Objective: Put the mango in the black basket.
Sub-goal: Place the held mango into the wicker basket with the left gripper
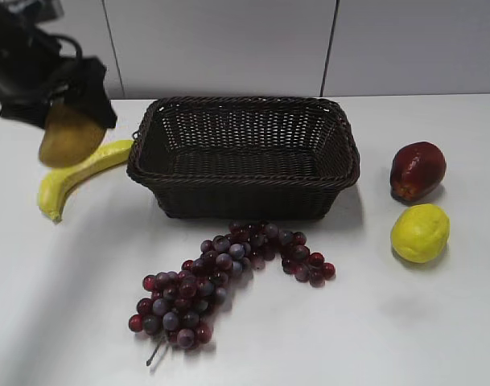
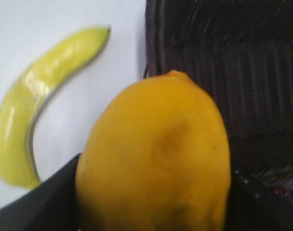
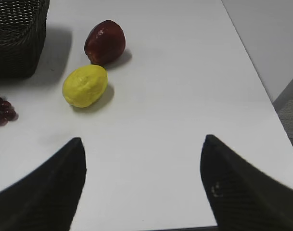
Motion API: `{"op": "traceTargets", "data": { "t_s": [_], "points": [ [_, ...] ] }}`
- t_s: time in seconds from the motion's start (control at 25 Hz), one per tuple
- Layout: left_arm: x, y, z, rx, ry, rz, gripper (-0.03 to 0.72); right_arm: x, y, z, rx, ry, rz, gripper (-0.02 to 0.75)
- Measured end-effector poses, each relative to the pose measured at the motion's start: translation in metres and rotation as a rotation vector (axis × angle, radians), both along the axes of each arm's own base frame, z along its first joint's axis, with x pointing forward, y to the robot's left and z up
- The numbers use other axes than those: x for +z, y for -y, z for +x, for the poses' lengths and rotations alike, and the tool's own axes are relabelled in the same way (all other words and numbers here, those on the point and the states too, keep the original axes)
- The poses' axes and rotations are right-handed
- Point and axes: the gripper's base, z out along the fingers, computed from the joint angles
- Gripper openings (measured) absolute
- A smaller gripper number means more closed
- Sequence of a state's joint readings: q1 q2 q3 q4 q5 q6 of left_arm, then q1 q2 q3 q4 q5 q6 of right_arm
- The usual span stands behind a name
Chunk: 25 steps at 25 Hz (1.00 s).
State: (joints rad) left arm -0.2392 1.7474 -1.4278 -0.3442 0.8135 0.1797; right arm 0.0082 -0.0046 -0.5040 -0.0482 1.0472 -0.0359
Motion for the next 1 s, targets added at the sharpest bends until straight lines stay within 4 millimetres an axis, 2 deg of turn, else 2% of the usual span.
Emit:
{"op": "traceTargets", "data": {
  "t_s": [0.12,0.2,0.28,0.4,0.6,0.8,0.92,1.0],
  "points": [
    [0.023,0.018,0.011,-0.007,0.159,-0.037,0.558,0.000,0.000,0.000,0.000,0.000,0.000,0.569],
    [0.026,0.034,0.016,-0.011,0.252,-0.060,0.558,0.000,0.000,0.000,0.000,0.000,0.000,0.569],
    [0.020,0.053,0.021,-0.024,0.306,-0.076,0.558,0.000,0.000,0.000,0.000,0.000,0.000,0.569],
    [-0.003,0.082,0.027,-0.052,0.342,-0.085,0.558,0.000,0.000,0.000,0.000,0.000,0.000,0.569],
    [-0.060,0.115,0.035,-0.091,0.288,-0.057,0.558,0.000,0.000,0.000,0.000,0.000,0.000,0.569],
    [-0.107,0.123,0.040,-0.104,0.203,-0.016,0.558,0.000,0.000,0.000,0.000,0.000,0.000,0.569],
    [-0.127,0.124,0.041,-0.107,0.164,0.003,0.558,0.000,0.000,0.000,0.000,0.000,0.000,0.569],
    [-0.129,0.124,0.041,-0.115,0.157,0.011,0.575,0.000,0.000,0.000,0.000,0.000,0.000,0.569]
  ]
}}
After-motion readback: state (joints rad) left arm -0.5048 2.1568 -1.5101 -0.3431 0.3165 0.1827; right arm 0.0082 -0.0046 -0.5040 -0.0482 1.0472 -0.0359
